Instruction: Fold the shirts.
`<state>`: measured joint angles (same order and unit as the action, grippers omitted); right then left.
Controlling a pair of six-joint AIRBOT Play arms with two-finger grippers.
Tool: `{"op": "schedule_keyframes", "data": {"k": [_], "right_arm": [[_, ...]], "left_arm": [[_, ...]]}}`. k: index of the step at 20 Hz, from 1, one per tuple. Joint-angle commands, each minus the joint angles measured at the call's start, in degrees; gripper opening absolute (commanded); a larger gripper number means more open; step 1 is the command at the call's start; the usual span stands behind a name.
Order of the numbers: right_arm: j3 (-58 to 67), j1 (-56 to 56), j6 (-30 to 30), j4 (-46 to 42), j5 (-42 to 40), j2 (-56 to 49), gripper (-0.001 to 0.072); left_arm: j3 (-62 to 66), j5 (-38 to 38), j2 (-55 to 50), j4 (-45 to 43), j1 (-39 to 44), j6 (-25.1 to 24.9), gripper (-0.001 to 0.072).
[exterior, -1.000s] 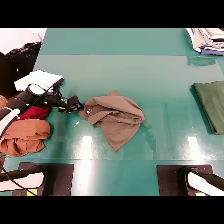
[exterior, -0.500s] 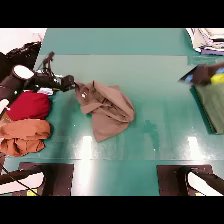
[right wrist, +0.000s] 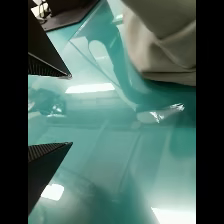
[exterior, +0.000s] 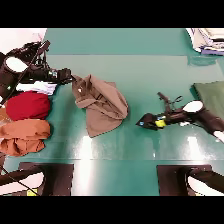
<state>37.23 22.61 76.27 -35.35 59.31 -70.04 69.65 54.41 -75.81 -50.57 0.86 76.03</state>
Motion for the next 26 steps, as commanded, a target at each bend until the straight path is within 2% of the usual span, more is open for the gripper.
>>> {"op": "schedule_keyframes", "data": {"k": [1, 4, 6, 8, 10, 11, 12, 15, 19, 21, 23, 26], "right_arm": [[3.15, 9.27, -0.87, 4.87, -9.53, -7.45, 0.0444], [9.51, 12.79, 0.68, 4.83, -14.05, -13.0, 0.0443], [12.52, 13.25, 0.85, 4.85, -14.27, -15.98, 0.0442], [15.08, 13.33, 0.85, 4.92, -13.94, -18.21, 0.0408], [16.59, 13.33, 0.81, 4.72, -14.1, -19.1, 0.0211], [16.87, 13.33, 0.83, 4.02, -14.32, -19.06, 0.0085], [17.2, 13.33, 0.83, 3.13, -14.27, -19.04, 0.0014], [18.34, 12.94, 2.25, -3.3, -14.36, -17.57, 0.0012], [22.49, 6.73, 12.35, -24.46, -9.73, -9.05, 0.0011], [26.93, 1.57, 14.93, -34.18, -4.94, -3.52, 0.0012], [32.33, -3.58, 14.88, -38.88, -2.21, 1.66, 0.0011], [41.27, -9.2, 13.6, -41.33, -0.72, 8.02, 0.0012]], "left_arm": [[0.17, 1.25, 0.04, -0.61, -0.02, -0.02, 0.0026], [0.17, 2.45, 0.04, -1.64, -0.02, 0.0, 0.0026], [0.17, 3.04, 0.04, -2.47, -0.02, 0.0, 0.0026], [0.17, 3.1, 0.04, -2.91, -0.02, -0.02, 0.0026], [0.17, 3.13, 0.04, -2.93, -0.02, 0.0, 0.0026], [0.17, 3.13, 0.04, -2.91, -0.02, 0.0, 0.0026], [0.2, 3.17, 0.07, -2.91, -0.02, 0.0, 0.0026], [1.14, 2.64, 1.51, -3.45, -0.04, -0.04, 0.0026], [10.19, 2.05, 7.37, -8.0, -0.2, -0.09, 0.0026], [17.0, 2.05, 10.93, -9.11, -0.2, -1.36, 0.0026], [23.41, 1.97, 14.32, -9.01, -0.2, -2.16, 0.0026], [31.08, 2.25, 17.94, -8.63, -0.13, -2.6, 0.0026]]}}
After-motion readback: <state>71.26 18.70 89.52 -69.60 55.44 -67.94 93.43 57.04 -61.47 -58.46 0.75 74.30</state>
